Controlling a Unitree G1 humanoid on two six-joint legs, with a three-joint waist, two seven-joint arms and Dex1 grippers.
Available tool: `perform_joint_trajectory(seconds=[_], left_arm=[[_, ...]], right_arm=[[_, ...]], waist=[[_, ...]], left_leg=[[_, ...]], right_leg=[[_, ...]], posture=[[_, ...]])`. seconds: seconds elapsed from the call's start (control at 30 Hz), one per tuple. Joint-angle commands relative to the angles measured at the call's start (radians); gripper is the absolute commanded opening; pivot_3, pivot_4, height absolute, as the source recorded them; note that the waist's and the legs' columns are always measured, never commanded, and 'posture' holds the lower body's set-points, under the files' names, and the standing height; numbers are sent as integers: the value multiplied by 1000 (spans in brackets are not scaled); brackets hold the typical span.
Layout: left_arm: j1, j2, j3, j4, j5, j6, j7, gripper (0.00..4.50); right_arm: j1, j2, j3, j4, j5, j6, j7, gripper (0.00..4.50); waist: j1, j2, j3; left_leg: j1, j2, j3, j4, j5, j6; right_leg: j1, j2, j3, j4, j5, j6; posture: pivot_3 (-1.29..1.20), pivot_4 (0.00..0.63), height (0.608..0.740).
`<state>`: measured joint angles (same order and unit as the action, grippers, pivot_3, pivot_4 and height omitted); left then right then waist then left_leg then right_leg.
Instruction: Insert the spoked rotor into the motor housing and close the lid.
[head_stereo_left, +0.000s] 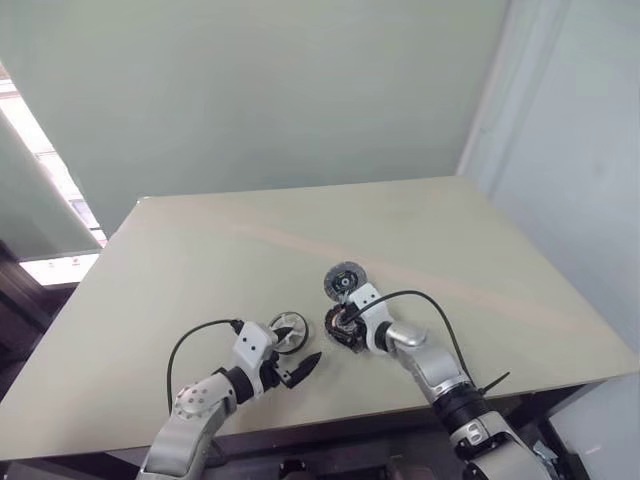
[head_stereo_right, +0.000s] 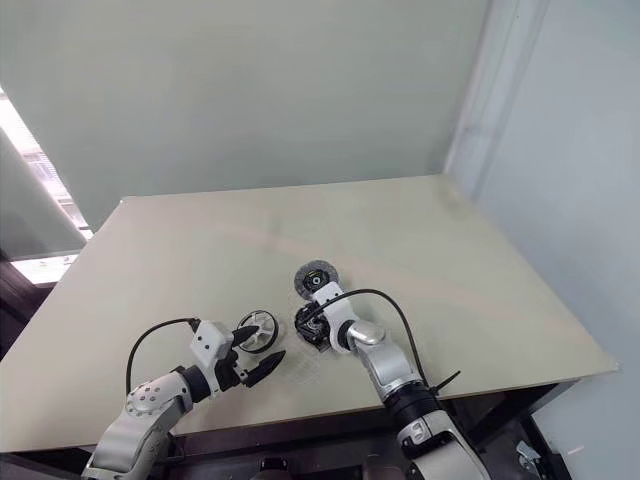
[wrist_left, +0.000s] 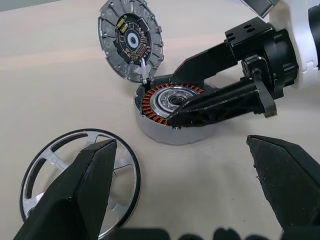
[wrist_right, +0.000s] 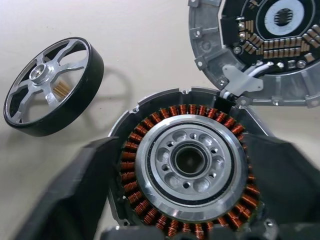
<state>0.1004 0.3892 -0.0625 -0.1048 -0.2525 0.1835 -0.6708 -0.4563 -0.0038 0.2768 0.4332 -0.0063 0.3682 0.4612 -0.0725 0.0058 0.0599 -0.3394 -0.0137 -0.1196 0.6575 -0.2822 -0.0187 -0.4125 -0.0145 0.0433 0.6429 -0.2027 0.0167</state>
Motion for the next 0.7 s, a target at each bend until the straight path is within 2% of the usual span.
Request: perform_joint_trajectory(seconds=[0.03, 0.2, 0.4, 0.6, 0.63, 0.7], left_arm=[[-17, -2, 4, -12, -1, -22, -4, 4500], [-18, -5, 4, -10, 0, -23, -5, 4500], [-17, -8, 3, -11, 1, -23, -4, 4500], [-15, -9, 4, -14, 3, -21, -1, 4500], [-15, -9, 5, -15, 3, -21, -1, 4500], [-14, -9, 7, -17, 3, -20, 0, 4500]], right_arm=[[-13, 8, -14, -83, 21, 11, 8, 4472], [-5, 4, -17, -145, 33, 39, 16, 4472], [3, -1, -13, -137, 22, 30, 14, 2497], [-7, 3, -11, -88, 7, -7, -8, 194], [-9, 4, -11, -74, 5, -15, -12, 23], [-14, 8, -13, -29, 0, -33, -21, 23]], waist=[[-1, 0, 0], [0, 0, 0], [0, 0, 0], [0, 0, 0], [0, 0, 0], [0, 0, 0]], left_leg=[[0, 0, 0, 0, 0, 0], [0, 0, 0, -1, 0, 0], [0, 0, 0, 0, 0, 0], [0, 0, 0, 0, 0, 0], [0, 0, 0, 0, 0, 0], [0, 0, 0, 0, 0, 0]], right_leg=[[0, 0, 0, 0, 0, 0], [0, 0, 0, 0, 0, 0], [0, 0, 0, 0, 0, 0], [0, 0, 0, 0, 0, 0], [0, 0, 0, 0, 0, 0], [0, 0, 0, 0, 0, 0]], posture=[[0, 0, 740], [0, 0, 740], [0, 0, 740], [0, 0, 740], [0, 0, 740], [0, 0, 740]])
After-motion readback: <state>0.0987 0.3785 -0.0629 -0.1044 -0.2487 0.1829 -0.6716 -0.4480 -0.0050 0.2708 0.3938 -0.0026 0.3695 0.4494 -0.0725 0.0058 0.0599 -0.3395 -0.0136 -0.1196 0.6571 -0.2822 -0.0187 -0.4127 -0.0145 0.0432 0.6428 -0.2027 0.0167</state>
